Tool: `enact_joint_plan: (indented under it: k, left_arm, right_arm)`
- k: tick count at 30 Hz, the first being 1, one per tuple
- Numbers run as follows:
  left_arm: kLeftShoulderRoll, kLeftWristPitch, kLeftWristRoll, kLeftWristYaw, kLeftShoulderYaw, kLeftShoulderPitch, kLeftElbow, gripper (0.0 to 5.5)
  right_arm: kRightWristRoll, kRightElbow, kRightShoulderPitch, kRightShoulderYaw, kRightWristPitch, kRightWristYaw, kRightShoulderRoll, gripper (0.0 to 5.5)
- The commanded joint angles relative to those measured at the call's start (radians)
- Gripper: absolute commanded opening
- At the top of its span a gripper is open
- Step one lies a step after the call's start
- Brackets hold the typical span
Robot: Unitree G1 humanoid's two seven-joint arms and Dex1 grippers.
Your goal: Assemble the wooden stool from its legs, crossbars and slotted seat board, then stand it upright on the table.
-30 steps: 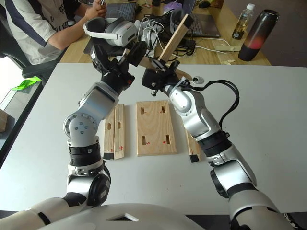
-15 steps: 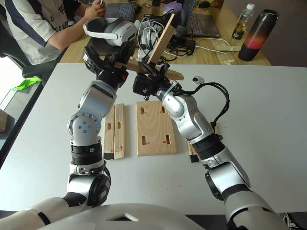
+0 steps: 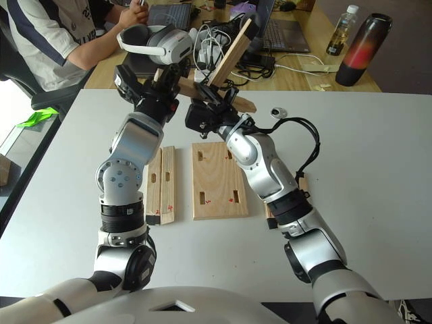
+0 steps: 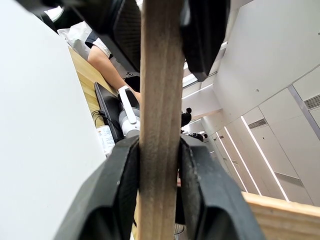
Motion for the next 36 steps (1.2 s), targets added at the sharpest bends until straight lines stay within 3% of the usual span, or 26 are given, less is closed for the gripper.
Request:
enact_joint_plan:
  k: [1,12,15,22,26,30,36]
  left_arm:
    - [-0.085,-0.018,0.003,0.023,0.011,-0.071,0.025,1.50]
    - [-0.077,-0.110,-0.037,0.050,0.066,-0.108,0.036,1.34]
    - [-0.056,-0.127,-0.031,0.056,0.072,-0.121,0.044,1.17]
    - [0.000,-0.162,0.080,0.009,0.069,-0.153,0.078,1.02]
    - [0.126,-0.205,0.213,-0.053,0.093,-0.195,0.098,1.02]
    - [0.174,-0.220,0.265,-0.087,0.144,-0.205,0.098,1.02]
    - [0.172,-0.191,0.274,-0.098,0.167,-0.192,0.059,1.02]
  right_arm:
    - [-0.015,-0.005,0.009,0.007,-0.019,0.001,0.019,1.03]
    - [-0.050,0.042,-0.005,0.057,-0.157,0.062,-0.048,1.03]
    - [-0.012,0.049,-0.007,0.058,-0.196,0.129,-0.070,1.76]
    - [0.209,-0.033,0.040,0.044,-0.329,0.420,-0.187,2.75]
    - [0.472,-0.279,0.195,-0.007,-0.095,0.771,-0.411,2.10]
    - [0.545,-0.438,0.268,-0.007,0.140,0.974,-0.580,1.42]
    - [0.331,-0.432,0.221,0.190,0.303,1.072,-0.549,0.40]
